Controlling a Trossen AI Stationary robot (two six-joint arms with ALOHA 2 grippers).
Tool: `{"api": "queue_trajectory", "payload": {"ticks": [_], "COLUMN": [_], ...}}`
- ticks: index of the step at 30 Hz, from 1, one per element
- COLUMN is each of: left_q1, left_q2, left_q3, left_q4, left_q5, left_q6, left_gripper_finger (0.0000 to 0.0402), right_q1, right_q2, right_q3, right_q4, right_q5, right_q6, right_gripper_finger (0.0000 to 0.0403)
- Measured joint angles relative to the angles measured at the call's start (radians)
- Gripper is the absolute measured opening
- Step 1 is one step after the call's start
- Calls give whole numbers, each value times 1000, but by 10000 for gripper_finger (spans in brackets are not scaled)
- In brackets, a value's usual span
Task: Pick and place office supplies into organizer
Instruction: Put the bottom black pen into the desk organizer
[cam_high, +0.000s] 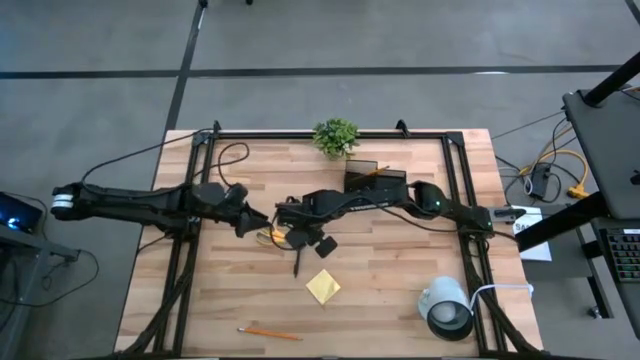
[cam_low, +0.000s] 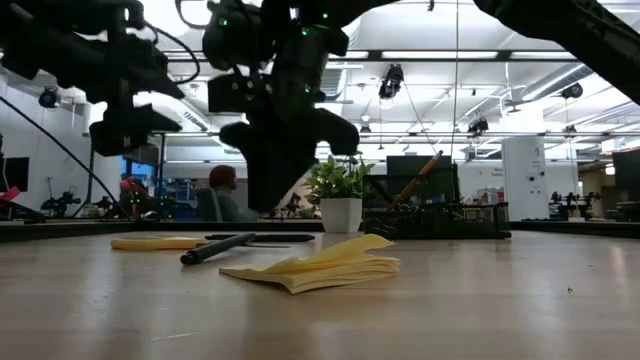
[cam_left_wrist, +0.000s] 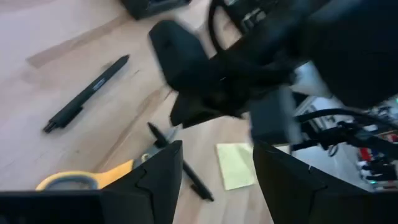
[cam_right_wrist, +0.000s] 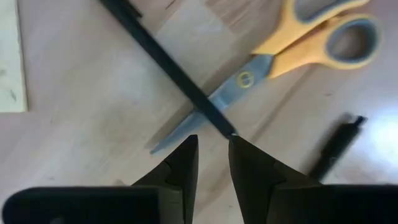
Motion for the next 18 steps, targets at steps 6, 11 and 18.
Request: {"api": "queue_trajectory", "payload": {"ticks": [6,11,18], "left_q1": [0,0,0], "left_q2": [-79,-120,-143], "left_q3": [0,0,0], "left_q4": [1,1,0], "left_q5": [0,2,3], "left_q6": [-3,-5,-26], "left_gripper_finger": [180,180,180], "right_q1": [-2,-1,-6], "right_q2": [0,0,34], "right_q3": [-45,-50,-52], "right_q4": [78,114,125], "right_q5": [5,4,4], "right_q6": [-26,-80,-125], "right_gripper_finger": [79,86,87]}}
